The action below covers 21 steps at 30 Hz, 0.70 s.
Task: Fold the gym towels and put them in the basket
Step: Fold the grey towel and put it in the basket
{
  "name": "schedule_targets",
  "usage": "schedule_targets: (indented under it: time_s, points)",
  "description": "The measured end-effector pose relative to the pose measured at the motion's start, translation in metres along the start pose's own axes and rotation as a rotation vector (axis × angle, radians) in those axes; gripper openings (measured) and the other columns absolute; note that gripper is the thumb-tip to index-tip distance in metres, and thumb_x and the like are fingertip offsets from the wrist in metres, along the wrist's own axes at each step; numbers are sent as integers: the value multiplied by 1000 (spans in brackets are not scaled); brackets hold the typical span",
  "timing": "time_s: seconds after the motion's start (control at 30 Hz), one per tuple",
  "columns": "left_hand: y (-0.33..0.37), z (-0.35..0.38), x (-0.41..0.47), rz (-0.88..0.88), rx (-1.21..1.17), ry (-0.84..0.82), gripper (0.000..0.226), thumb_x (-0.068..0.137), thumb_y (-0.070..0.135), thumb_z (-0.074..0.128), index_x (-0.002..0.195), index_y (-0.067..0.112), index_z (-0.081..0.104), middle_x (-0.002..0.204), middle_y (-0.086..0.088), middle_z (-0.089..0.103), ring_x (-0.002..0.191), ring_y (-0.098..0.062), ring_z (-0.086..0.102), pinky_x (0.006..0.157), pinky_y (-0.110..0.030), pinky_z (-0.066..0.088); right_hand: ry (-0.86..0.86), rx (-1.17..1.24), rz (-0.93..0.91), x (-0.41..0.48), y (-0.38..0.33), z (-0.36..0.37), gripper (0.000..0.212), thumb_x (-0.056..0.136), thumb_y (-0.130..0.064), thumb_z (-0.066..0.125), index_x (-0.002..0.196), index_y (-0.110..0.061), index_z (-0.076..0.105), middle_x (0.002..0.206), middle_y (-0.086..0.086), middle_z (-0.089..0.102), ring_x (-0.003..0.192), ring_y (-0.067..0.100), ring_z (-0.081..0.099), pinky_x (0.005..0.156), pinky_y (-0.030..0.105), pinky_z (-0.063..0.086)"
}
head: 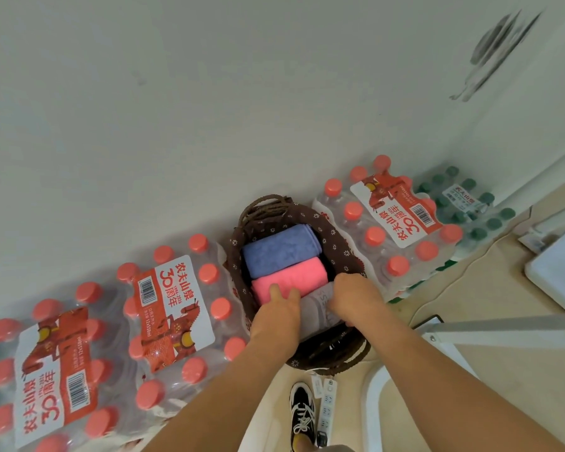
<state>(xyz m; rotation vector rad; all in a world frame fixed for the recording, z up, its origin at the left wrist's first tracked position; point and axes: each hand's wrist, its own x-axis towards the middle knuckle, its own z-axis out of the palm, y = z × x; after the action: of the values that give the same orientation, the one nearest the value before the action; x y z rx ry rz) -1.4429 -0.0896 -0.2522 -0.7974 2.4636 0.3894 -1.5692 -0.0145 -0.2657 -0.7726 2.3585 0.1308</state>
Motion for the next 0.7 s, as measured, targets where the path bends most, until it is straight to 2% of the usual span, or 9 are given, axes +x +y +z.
schedule_targets:
  time_s: [0.07,0.13,0.23,0.3,0.37,0.43,0.53,0.6,0.7]
  points:
    - [0,0,-1,0,34,14,61,81,-2,60,134,12,32,131,-16,30,100,-37,60,75,-41,51,129,-61,-50,-8,2,-5,14,86,-14,54,100,-11,59,102,10,65,93,29,64,66,31,44]
    - [1,-1,0,8,83,43,61,80,3,63,133,12,33,130,-14,31,110,-33,52,77,-39,51,291,-46,-79,-23,8,-12,13,91,-27,52,93,-15,53,93,6,64,84,29,63,62,32,40]
    - [2,-3,5,63,96,172,53,81,13,62,129,14,38,126,-10,35,117,-27,40,82,-37,48,405,54,3,-56,33,-15,35,94,-49,40,79,-18,48,71,1,57,67,24,56,57,31,41]
    - [3,-3,10,161,53,293,44,84,18,56,126,17,41,126,-8,38,116,-26,41,85,-36,44,370,118,108,-77,50,-6,42,93,-57,37,81,-19,50,72,-1,58,69,21,56,61,31,45]
    - [8,3,17,259,71,363,53,85,25,56,134,20,36,138,-8,35,123,-26,38,91,-37,41,249,285,206,-86,58,12,49,89,-65,39,99,-19,52,91,0,63,82,22,59,67,31,44]
    - [14,14,23,290,106,311,68,90,32,52,148,19,18,156,-9,15,140,-29,21,105,-44,32,34,625,270,-84,58,27,58,86,-67,44,122,-22,45,111,2,62,91,22,65,68,29,47]
    - [17,30,28,280,189,164,69,100,38,32,151,20,-10,160,-5,-15,147,-29,-10,117,-52,9,-124,1190,334,-78,44,37,35,89,-41,60,115,-21,47,102,4,66,71,24,72,60,32,59]
    - [15,36,31,272,254,108,67,101,41,24,149,21,-19,158,-6,-21,146,-29,-16,116,-56,3,-33,1293,305,-71,39,44,21,88,-14,58,108,-20,53,94,9,68,74,26,71,58,34,59]
    - [17,35,37,265,332,76,68,100,46,21,148,20,-20,157,-6,-23,145,-30,-19,115,-58,1,55,1237,263,-66,34,49,27,85,-1,49,95,-26,52,90,10,65,79,28,69,61,40,60]
